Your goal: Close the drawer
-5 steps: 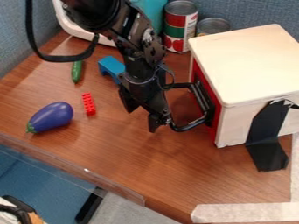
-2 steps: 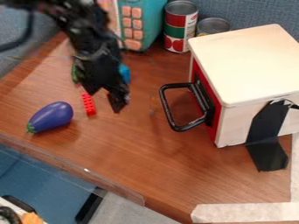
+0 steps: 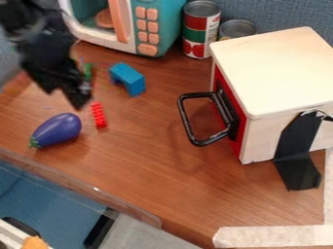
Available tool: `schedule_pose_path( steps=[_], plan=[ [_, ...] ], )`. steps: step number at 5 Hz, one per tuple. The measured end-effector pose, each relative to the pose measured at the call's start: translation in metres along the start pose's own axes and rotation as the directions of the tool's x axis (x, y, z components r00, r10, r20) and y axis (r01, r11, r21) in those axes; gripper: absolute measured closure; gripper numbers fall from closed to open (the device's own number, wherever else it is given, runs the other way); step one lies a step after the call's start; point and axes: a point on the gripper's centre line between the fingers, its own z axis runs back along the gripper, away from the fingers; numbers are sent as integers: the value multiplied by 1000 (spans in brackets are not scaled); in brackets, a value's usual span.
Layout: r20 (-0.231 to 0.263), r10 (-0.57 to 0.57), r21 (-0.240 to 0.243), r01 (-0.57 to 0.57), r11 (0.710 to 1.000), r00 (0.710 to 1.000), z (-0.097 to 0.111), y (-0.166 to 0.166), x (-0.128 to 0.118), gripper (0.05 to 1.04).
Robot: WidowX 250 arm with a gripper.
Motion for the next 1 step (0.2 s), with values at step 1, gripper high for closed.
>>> schedule_pose_path(
  steps=[1],
  plan=[
    [10, 26, -21, -25, 999, 1000, 22, 10, -7, 84]
  ],
)
